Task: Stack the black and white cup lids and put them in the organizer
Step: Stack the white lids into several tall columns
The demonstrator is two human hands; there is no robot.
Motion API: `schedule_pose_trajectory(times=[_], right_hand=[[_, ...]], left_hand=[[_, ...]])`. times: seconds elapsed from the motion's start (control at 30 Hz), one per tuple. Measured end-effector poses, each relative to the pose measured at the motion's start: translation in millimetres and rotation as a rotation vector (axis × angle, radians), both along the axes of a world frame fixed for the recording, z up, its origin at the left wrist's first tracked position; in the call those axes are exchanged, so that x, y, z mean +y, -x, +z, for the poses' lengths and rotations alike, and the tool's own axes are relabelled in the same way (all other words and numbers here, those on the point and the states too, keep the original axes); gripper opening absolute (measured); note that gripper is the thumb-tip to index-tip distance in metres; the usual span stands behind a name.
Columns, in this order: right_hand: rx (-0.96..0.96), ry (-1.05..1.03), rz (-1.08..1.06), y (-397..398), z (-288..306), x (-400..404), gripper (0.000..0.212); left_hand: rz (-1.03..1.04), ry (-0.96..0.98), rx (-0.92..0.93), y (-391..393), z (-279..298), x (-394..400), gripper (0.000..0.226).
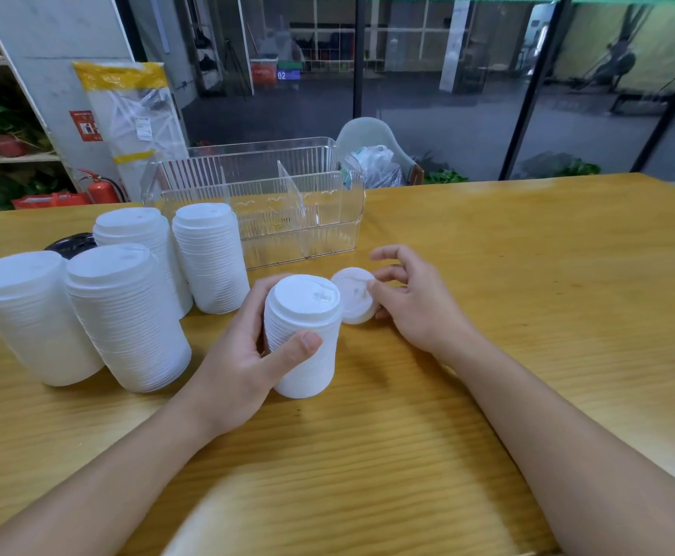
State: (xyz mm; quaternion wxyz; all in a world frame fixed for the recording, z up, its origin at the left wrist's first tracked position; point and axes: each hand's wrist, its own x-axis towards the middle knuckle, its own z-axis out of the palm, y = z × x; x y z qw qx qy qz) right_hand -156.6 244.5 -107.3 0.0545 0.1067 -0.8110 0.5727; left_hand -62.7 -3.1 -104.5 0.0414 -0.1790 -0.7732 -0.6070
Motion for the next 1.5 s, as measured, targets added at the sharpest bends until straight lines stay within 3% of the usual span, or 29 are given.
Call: schedule_pose_trajectory(times=[0.07,0.2,0.33,0.43,0.53,0.67,0.8,0.93,1.03,1.2,1.5], right_hand=[[0.001,-0.042,-0.008,-0.3,-1.1,-0.1,0.032],[-0.076,-0.064,-0.017,-4.2,-0.7,0.4,0.020],[-0.107,-0.149,0.004,-8.2,1.9,1.5,0.049],[-0.121,-0.195,-0.002,-9.5,2.7,0.2,0.055],[-0.056,-0.077,-0.019,-11.9,10.0,0.6,0.050],[0.021,0.292,0.158,-22.2,26.1,-3.8,0.039],[0.044,0.359,0.365,-36.5,29.1,-19.8,0.043],[0.059,0.298,0.412,-39.8,26.7,-26.7,0.050],[0.061,0.286,0.406,-40.0,25.9,-25.9,0.045],[0.227,0.166,0.320,-37.1,22.0,-30.2,0.034],[0.338,-0.078,0.302,-37.6,25.6,-23.1,0.034]], left_hand=[[-0.003,0.002,0.002,0.3,0.2,0.2,0.070],[-0.003,0.012,0.008,1.2,-0.5,-0.5,0.069],[-0.003,0.020,0.019,1.6,-0.7,-0.4,0.068],[-0.007,0.018,0.018,2.3,-1.8,-1.1,0.068],[-0.001,0.018,0.022,3.7,-2.3,-0.7,0.069],[0.041,-0.001,0.025,7.0,-3.2,0.6,0.071],[0.070,-0.028,0.019,7.4,-3.8,3.9,0.068],[0.083,-0.016,0.015,8.2,-4.4,6.0,0.061],[0.069,-0.011,-0.005,9.2,-6.2,4.8,0.065],[0.066,-0.001,-0.015,11.1,-8.3,3.2,0.075],[0.032,0.015,-0.036,12.6,-9.2,0.7,0.074]])
